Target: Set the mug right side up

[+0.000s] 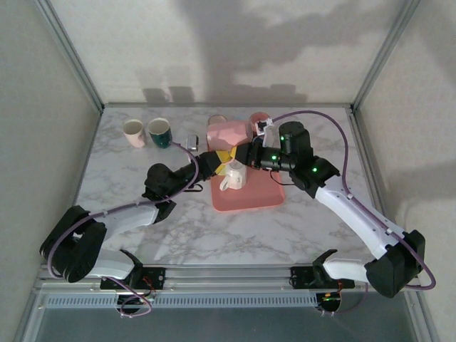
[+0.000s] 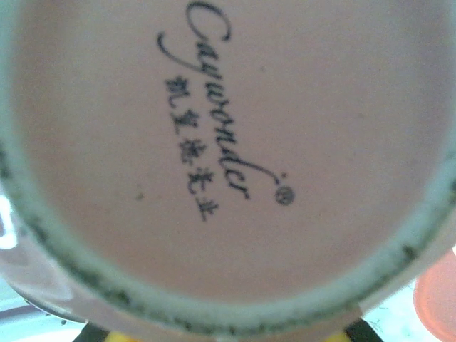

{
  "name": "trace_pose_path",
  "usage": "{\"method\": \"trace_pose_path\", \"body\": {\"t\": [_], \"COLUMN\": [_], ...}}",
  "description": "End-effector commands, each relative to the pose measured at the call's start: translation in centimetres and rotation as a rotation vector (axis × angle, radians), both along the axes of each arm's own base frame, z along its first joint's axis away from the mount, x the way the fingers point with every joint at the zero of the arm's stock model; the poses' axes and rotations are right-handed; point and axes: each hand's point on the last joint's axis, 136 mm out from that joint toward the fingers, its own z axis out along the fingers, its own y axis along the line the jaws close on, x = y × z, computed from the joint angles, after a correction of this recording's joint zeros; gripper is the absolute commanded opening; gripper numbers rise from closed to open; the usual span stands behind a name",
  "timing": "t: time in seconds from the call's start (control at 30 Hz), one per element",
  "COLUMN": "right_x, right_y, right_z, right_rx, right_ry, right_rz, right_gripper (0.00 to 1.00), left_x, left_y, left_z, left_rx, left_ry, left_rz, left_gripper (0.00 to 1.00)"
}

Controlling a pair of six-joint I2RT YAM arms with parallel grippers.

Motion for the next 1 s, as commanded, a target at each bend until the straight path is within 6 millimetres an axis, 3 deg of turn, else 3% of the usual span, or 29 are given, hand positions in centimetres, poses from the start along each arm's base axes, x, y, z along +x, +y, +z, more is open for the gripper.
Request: {"method": "trace_pose_path", "body": {"t": [0.0, 0.13, 0.3, 0.43, 0.77, 0.97], "right_x": [-0.2, -0.3, -0.1, 0.3, 1.2, 1.0], "right_y": [0.3, 0.4, 0.1, -0.3, -2.3, -5.7], "right_z": [4.4, 4.2, 3.8, 3.3, 1.8, 0.9], "right_rx": [0.122, 0.125, 0.113, 0.096, 0.012, -0.131], "right_ry": [-0.122, -0.118, -0.113, -0.103, -0.113, -0.192], "right_rz": [0.029, 0.036, 0.022, -0.007, -0.091, -0.194], "right_gripper": [0.00, 0.00, 0.00, 0.02, 0.58, 0.68], "left_x": [-0.4, -0.1, 0.0, 0.0, 0.7, 1.0], "left_y": [0.0, -0.2, -0.4, -0.6, -0.2, 0.6], "left_z": [3.0, 3.0, 2.8, 2.7, 3.5, 3.4], "left_rx": [-0.078, -0.090, -0.100, -0.096, -0.046, 0.067], "left_ry": [-0.078, -0.072, -0.070, -0.074, -0.106, -0.123], "left_rz": [-0.007, -0.010, -0.016, -0.018, 0.056, 0.141], "left_gripper": [0.40, 0.28, 0.02, 0.00, 0.00, 0.00]}}
